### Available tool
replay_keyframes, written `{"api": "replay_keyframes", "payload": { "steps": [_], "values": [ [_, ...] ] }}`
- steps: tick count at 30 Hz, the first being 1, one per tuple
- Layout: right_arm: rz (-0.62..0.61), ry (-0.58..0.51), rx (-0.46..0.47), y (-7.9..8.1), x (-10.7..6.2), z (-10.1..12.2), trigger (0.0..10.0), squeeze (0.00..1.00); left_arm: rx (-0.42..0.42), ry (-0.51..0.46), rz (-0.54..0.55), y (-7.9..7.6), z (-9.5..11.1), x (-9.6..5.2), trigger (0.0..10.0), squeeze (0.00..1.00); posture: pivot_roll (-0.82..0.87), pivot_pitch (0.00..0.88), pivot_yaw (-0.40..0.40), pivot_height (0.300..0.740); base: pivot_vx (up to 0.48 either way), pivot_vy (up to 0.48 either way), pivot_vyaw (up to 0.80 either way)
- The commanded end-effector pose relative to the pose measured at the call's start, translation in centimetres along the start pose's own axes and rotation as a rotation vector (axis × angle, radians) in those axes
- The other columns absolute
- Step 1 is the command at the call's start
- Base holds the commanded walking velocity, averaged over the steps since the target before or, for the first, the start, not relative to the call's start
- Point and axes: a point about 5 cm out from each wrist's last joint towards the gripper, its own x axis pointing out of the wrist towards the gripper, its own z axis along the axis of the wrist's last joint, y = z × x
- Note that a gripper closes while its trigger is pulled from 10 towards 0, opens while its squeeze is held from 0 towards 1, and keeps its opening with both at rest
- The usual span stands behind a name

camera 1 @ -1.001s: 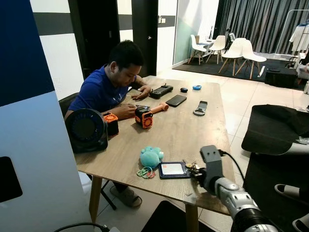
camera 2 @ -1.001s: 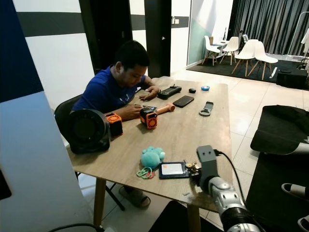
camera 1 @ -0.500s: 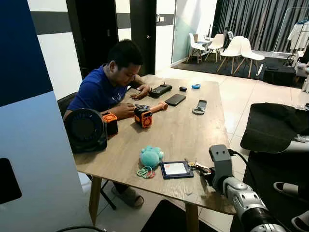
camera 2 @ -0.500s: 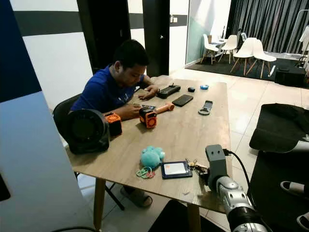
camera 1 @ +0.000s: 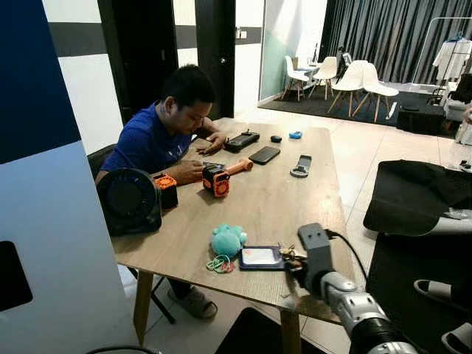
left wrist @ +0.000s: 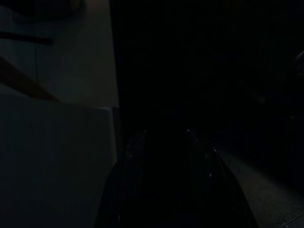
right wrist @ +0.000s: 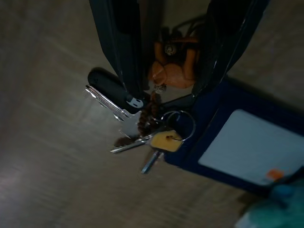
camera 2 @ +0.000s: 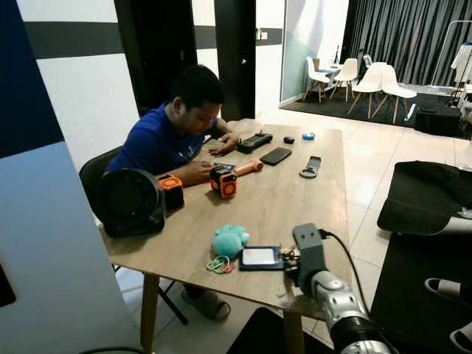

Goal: Hang keys on a hook

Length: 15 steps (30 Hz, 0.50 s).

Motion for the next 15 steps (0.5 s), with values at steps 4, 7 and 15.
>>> {"api": "replay_keyframes", "payload": {
  "steps": [4, 7, 15],
  "values": [
    [0.035, 0.104, 0.010, 0.74, 0.06, -2.31, 10.0, 0.00, 0.008, 0.035, 0.003, 0.25, -0.65, -0.21, 10.0, 0.00, 0.06, 0.006, 0.015, 0.740, 0.000, 0.000, 0.00],
    [0.041, 0.109, 0.010, 0.76, 0.03, -2.39, 10.0, 0.00, 0.012, 0.040, -0.001, 0.19, -0.71, -0.20, 10.0, 0.00, 0.06, 0.005, 0.016, 0.740, 0.000, 0.000, 0.00],
    [0.066, 0.110, 0.014, 0.88, -0.04, -2.52, 0.2, 0.00, 0.025, 0.050, -0.003, 0.09, -0.76, -0.14, 10.0, 0.00, 0.06, 0.007, 0.017, 0.740, 0.000, 0.000, 0.00]
  ]
}}
